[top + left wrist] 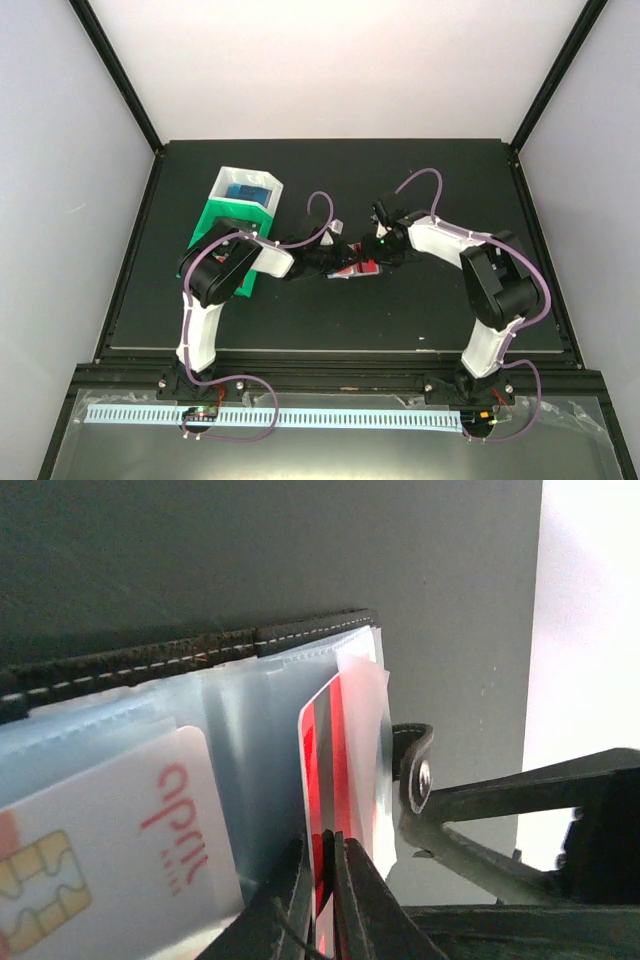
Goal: Put the credit cards into the card holder
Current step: Insert the credit card into the card holder.
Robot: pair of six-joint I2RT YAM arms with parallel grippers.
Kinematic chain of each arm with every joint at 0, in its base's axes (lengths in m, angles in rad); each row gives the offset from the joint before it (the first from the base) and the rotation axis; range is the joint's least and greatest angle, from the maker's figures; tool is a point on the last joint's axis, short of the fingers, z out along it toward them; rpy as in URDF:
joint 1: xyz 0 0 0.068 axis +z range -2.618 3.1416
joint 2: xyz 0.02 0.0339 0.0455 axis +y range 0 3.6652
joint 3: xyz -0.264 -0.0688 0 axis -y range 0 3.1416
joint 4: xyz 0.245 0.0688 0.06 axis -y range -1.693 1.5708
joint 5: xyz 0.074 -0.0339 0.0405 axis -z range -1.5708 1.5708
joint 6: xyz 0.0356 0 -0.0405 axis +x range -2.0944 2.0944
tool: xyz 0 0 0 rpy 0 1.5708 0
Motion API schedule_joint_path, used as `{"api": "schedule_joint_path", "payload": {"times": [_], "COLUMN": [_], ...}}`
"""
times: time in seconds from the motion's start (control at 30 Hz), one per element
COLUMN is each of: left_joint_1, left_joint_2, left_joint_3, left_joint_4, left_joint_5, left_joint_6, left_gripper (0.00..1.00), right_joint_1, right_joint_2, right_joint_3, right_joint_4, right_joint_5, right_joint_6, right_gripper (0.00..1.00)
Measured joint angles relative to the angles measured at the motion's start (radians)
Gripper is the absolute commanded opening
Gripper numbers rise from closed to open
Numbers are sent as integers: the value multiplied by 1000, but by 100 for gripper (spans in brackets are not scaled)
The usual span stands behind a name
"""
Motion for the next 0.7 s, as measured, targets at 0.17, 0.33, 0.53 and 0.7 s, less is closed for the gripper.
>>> {"api": "schedule_joint_path", "payload": {"times": [0.17, 0.33, 0.53, 0.7], "left_joint_1": [-31, -37, -45, -55], "left_joint_2": [0, -5, -37, -67], "left_joint_3": [6, 18, 27, 44], "left_joint_4": [-14, -39, -126, -221], "left_joint_5": [6, 13, 9, -8], "left_joint_6": [5, 29, 75, 124], "left_gripper": [16, 24, 32, 35], "right_joint_1": [-7, -16, -17, -22], "right_joint_2": [-67, -80, -80, -95], "right_joint_3": [-12, -13, -40, -76], "right_joint_4": [10, 11, 8, 7], "right_joint_5": [29, 57, 71, 74], "right_joint_6": [-1, 1, 15, 16], "right_gripper": [63, 64, 66, 67]}}
